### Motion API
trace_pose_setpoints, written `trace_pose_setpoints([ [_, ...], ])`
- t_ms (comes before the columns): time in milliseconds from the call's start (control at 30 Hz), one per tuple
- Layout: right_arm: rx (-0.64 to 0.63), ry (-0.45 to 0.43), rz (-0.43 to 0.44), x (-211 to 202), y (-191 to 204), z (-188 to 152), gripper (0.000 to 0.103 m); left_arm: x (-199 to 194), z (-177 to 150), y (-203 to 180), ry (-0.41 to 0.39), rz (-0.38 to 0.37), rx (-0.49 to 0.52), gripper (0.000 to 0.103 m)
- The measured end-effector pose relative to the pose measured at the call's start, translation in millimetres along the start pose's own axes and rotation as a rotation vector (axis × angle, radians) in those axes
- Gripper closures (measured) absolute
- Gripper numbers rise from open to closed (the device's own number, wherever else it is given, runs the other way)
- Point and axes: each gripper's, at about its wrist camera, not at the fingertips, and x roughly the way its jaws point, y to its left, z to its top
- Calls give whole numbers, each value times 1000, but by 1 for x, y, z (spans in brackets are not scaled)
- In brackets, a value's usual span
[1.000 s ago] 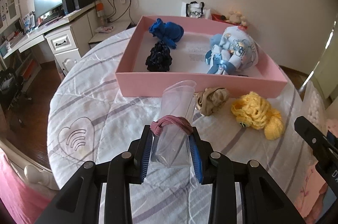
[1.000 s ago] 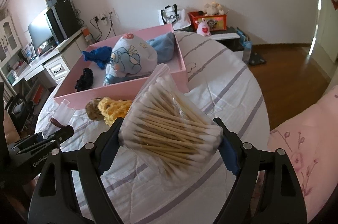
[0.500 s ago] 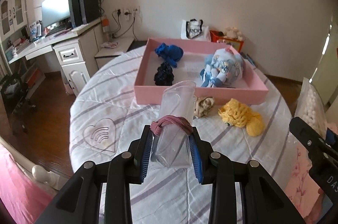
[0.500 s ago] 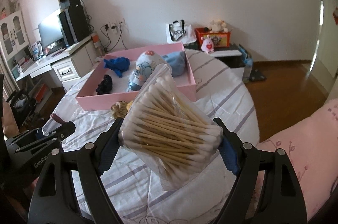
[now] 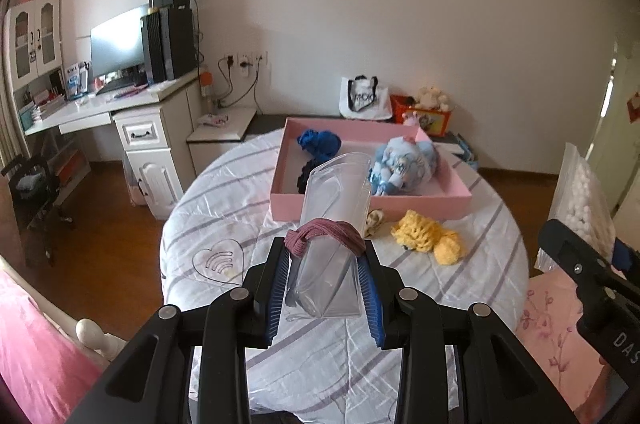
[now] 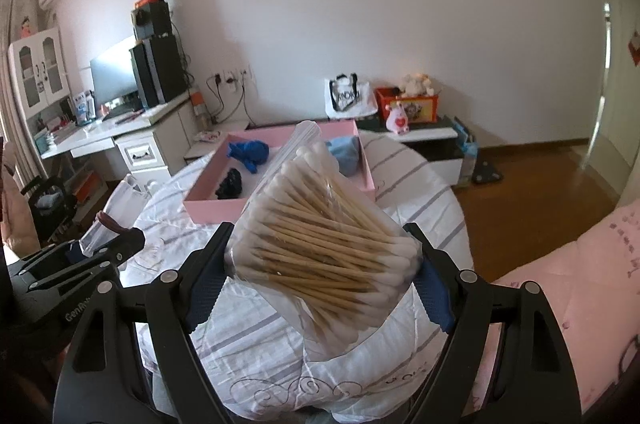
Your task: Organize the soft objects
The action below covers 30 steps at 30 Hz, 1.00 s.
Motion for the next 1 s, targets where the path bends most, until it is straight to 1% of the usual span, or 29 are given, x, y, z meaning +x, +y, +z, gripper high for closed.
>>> trace_pose_setpoints([
  [267, -29, -94, 12, -43, 13, 7, 23, -62, -8, -1, -97, -7, 16, 72],
  [533, -52, -180, 18, -80, 24, 9, 23, -119, -27, 4, -185, -8, 25, 72],
  [667, -61, -206, 23, -92, 29, 9, 23, -136, -38, 2, -215, -12, 36, 72],
  [767, -67, -215, 27, -97, 32, 7, 23, -146, -46, 4, -223, -12, 38, 72],
  [867, -69, -217, 26, -97, 32, 7, 23, -149, -53, 3, -224, -11, 38, 71],
  [1000, -67, -212, 25, -97, 32, 7, 23, -149, -53, 2, -219, -9, 36, 71],
])
